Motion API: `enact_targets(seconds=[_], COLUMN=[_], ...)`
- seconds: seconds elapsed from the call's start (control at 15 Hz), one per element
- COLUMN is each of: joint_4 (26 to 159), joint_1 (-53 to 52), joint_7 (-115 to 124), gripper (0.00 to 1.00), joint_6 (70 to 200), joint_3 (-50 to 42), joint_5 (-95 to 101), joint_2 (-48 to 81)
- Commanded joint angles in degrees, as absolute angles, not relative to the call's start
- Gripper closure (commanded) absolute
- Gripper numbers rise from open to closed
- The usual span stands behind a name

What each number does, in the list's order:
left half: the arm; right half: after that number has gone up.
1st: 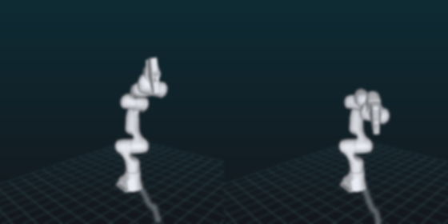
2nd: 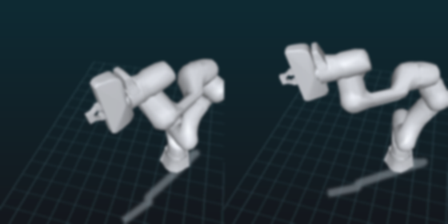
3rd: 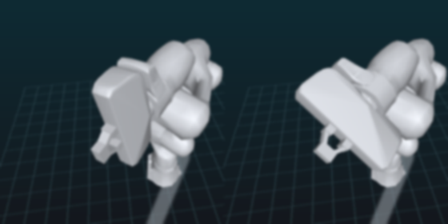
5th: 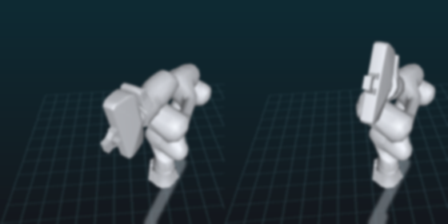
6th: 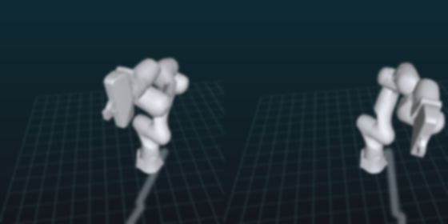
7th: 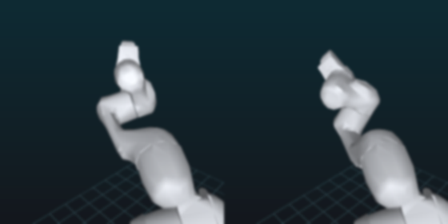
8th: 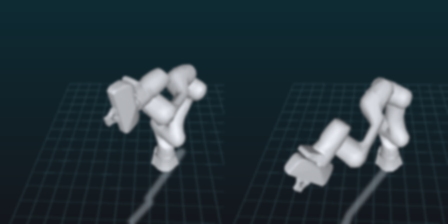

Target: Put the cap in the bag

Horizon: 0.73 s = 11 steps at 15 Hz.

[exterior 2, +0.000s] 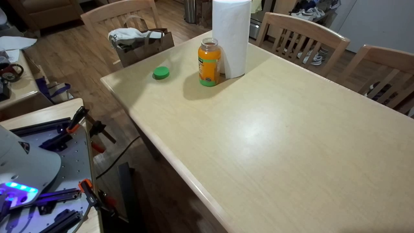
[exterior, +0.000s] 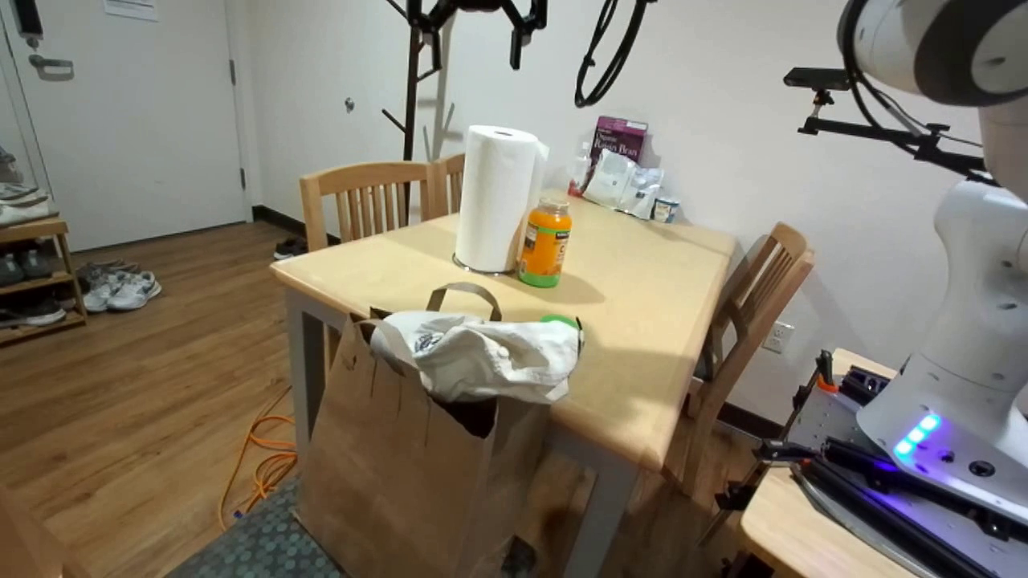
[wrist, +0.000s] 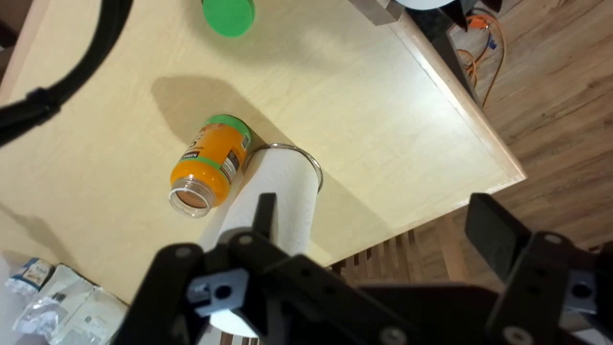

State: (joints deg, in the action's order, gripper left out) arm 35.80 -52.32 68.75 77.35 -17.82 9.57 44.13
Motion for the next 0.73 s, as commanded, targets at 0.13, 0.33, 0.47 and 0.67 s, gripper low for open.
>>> enact_targets(seconds=[0.13, 0.33, 0.47, 0.67], joint_4=[47.24, 55.6, 61.01, 56.32], joint_1=[-40.93, -37.35, -36.23, -35.82], joint_7=[60.73, 55.82, 52.58, 53.96], gripper=[0.0, 0.0, 0.0, 0.0], joint_6=[80.72, 81.43, 84.17, 82.75], joint_3=[-13.94, -13.94, -14.71, -15.12], joint_5=[-2.2, -5.4, -5.05, -4.22], joint_2=[38.59, 36.24, 35.08, 38.62])
